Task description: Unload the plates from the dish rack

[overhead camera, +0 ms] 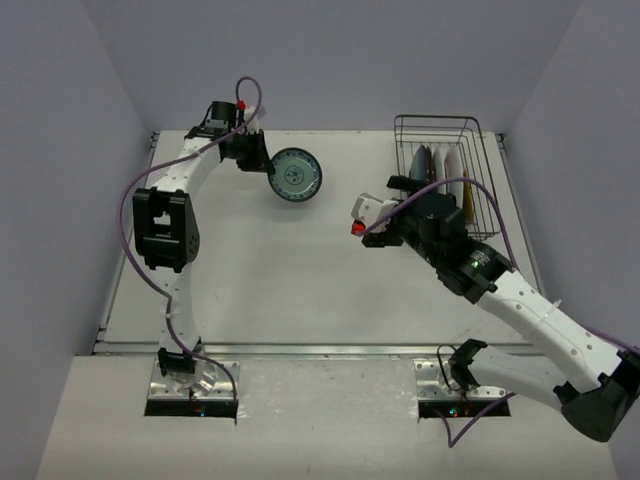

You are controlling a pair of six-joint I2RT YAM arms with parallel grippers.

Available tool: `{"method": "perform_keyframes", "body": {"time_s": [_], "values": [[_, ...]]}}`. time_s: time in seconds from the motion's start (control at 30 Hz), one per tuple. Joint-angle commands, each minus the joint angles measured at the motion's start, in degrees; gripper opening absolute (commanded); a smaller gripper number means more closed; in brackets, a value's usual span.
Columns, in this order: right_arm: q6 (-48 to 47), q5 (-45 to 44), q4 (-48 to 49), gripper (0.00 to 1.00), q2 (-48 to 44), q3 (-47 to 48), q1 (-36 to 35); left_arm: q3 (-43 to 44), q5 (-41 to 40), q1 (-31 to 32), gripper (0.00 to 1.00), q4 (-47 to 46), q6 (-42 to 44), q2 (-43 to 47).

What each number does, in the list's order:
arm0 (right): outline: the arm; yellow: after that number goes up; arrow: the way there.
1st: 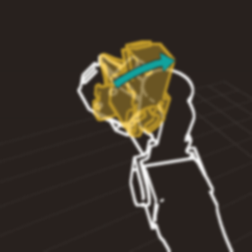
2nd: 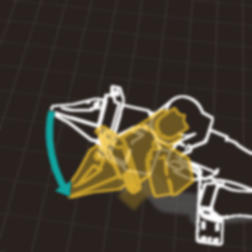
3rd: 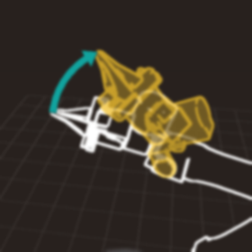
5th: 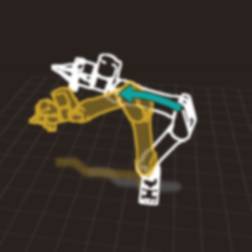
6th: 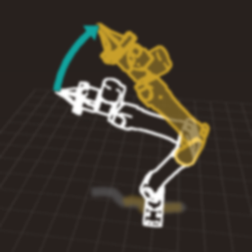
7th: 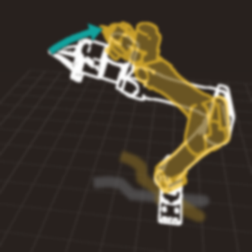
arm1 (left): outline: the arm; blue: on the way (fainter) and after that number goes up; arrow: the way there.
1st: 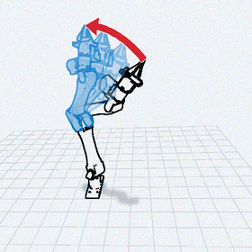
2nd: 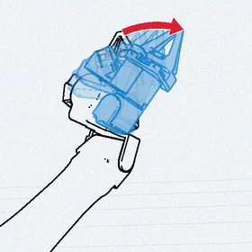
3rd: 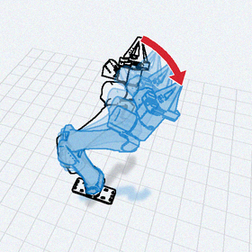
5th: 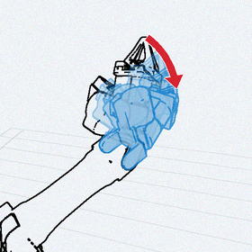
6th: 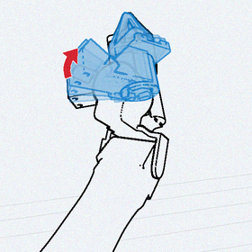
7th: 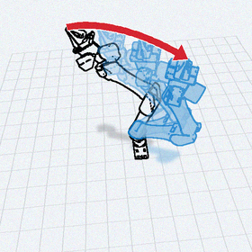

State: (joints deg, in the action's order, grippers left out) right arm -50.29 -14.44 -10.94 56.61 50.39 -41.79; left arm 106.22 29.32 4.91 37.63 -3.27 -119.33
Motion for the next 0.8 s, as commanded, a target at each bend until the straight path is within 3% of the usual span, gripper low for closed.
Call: {"method": "perform_keyframes", "body": {"time_s": [0.0,0.3,0.77], "values": [[21.46,5.45,-10.8,0.99,1.57,6.92,6.16,11.12,1.26,0.74,0.0,0.11,-0.52,-8.88],[38.35,13.94,-20.95,0.99,3.63,12.32,15.45,21.9,4.1,-1.31,0.0,-4.02,-5.57,-22.09],[54.92,20.92,-25.79,0.99,7.41,19.1,23.27,21.37,3.43,-0.96,0.01,-8.51,-7.57,-27.86]]}}
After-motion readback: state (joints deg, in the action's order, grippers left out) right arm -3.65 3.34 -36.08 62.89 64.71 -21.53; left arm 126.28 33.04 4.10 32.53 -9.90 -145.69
